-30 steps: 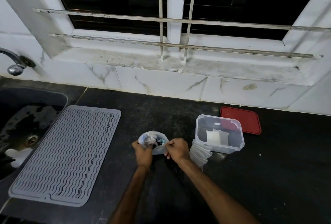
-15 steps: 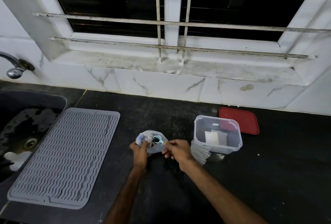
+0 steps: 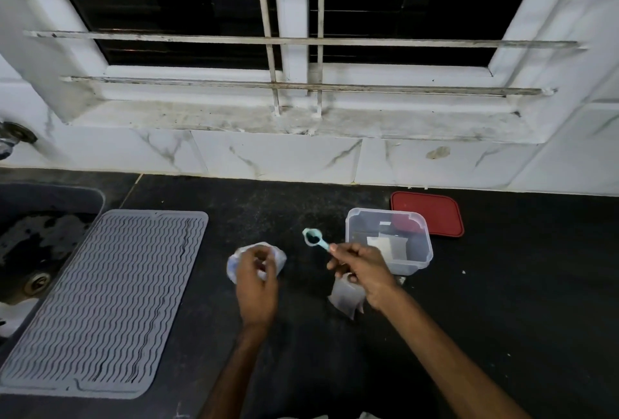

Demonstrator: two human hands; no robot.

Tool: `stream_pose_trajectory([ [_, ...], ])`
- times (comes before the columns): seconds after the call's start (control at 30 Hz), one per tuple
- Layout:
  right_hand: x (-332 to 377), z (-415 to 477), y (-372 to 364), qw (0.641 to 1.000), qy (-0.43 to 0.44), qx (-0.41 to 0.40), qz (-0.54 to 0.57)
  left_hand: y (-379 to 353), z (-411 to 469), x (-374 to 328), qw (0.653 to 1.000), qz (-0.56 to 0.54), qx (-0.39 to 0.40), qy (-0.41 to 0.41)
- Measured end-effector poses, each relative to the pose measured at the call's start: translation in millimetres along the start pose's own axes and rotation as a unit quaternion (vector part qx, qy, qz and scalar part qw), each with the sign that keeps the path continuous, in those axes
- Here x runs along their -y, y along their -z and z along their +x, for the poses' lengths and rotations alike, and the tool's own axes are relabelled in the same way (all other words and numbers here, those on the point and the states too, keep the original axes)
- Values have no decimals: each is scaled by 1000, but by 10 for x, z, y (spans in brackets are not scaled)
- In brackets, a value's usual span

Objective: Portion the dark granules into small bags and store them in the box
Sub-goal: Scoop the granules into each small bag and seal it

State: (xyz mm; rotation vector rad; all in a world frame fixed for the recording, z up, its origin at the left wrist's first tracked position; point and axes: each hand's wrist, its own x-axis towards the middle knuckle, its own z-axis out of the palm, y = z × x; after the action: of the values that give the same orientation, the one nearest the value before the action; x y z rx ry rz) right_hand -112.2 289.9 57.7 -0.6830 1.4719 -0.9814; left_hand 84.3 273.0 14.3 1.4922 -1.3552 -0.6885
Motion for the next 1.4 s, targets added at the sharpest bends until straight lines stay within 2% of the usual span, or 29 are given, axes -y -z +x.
stream_pose_trajectory([
  [0.07,42,-67,216,999,31,-25,14,-119,-93,-78,987,26,146,-56],
  [0.13,51,-152,443,997,51,-51,16,-265,-191,-145,952,100,271,-99],
  [0.2,12,-244,629,995,64,-73,6,-413,-289,-191,911,174,348,-136],
  [0.27,-70,-323,777,993,81,-91,-9,-536,-371,-229,890,212,376,-145],
  [0.5,-458,-344,896,993,80,-78,-46,-661,-418,-110,902,208,355,-131],
  [0.77,-552,-254,736,987,79,-57,-124,-600,-477,-78,914,176,343,-128],
  [0.87,-559,-256,737,967,98,-68,-225,-580,-477,-46,920,153,339,-120],
  [0.97,-572,-279,711,922,136,-87,-352,-574,-486,-47,925,137,336,-110],
  [1.03,-572,-283,698,904,148,-104,-388,-582,-501,-53,928,120,340,-97],
  [1.23,-573,-266,718,907,155,-150,-360,-602,-528,-45,935,114,328,-73],
  [1.4,-612,-250,722,914,170,-157,-333,-596,-546,-54,940,93,322,-59],
])
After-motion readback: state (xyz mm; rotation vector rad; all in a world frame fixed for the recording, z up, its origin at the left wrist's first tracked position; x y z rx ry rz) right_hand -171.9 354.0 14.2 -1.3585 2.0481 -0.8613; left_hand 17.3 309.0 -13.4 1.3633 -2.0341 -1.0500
